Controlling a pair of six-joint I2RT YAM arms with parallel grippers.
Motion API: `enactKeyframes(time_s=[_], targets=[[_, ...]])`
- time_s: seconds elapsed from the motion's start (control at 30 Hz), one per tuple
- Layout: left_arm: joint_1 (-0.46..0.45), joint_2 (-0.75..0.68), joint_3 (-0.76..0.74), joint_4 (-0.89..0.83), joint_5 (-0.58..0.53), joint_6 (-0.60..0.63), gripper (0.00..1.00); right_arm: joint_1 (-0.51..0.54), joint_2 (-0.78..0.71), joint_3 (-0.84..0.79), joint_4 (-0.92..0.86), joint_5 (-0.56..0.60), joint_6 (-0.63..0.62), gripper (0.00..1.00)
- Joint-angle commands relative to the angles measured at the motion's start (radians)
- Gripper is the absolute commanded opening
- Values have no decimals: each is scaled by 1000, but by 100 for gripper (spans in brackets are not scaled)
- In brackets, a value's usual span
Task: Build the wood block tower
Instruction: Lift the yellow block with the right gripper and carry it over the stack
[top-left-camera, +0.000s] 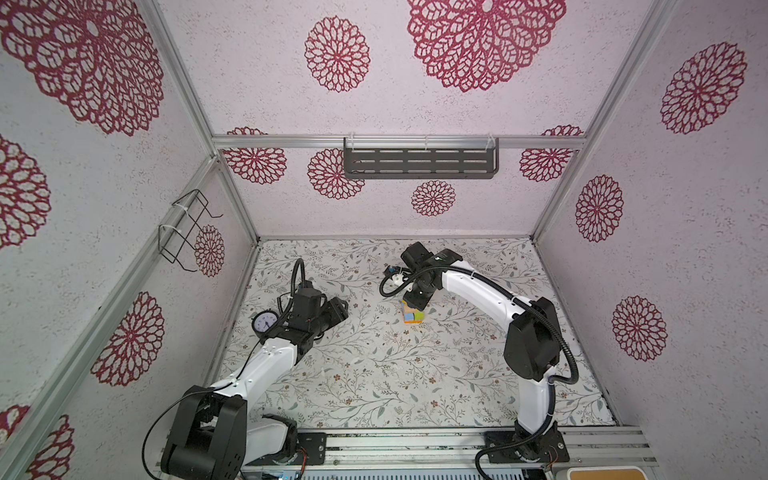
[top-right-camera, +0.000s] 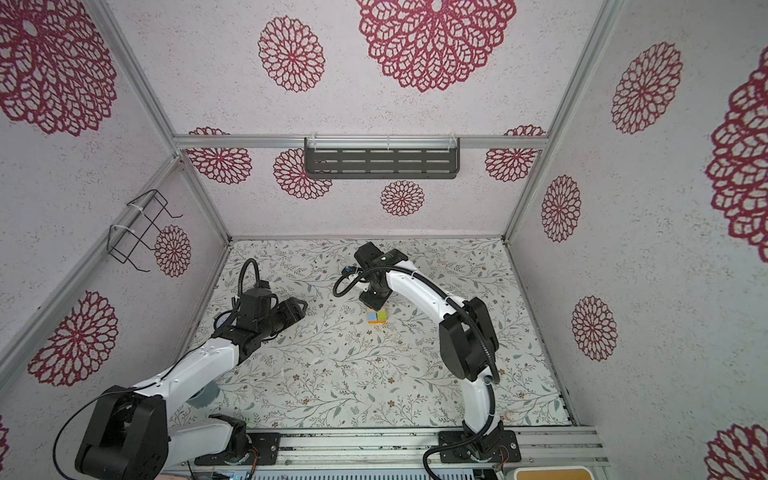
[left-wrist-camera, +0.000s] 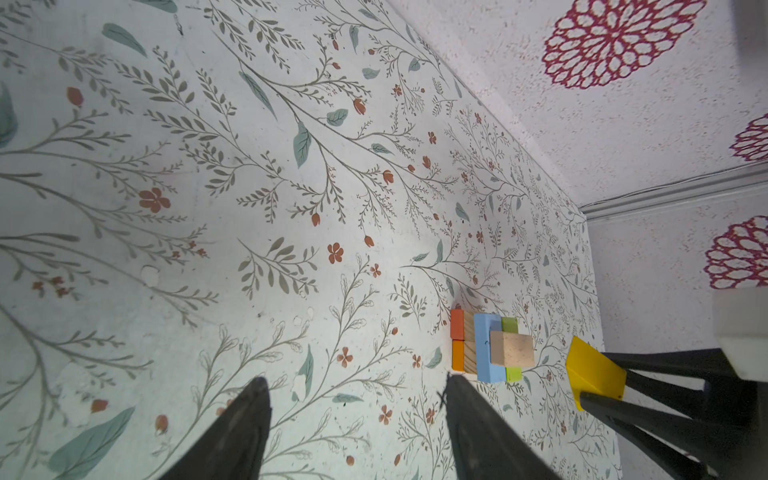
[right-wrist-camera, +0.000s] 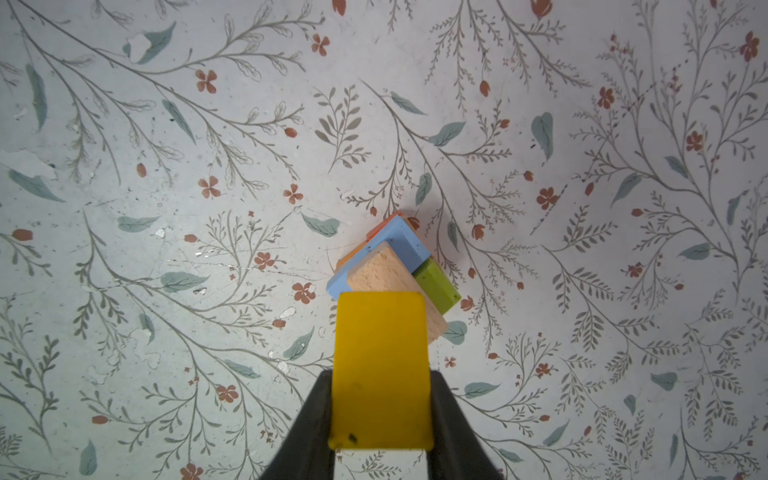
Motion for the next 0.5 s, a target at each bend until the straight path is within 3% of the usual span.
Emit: enactKeyframes(time_s=[0.0, 0.47], targets=[[-8, 19, 23, 21, -9, 9, 69, -4, 21, 39, -20, -14, -33, 0], [-11, 50, 31, 31, -5, 7, 69, -22, 49, 42, -17, -2, -43, 0]])
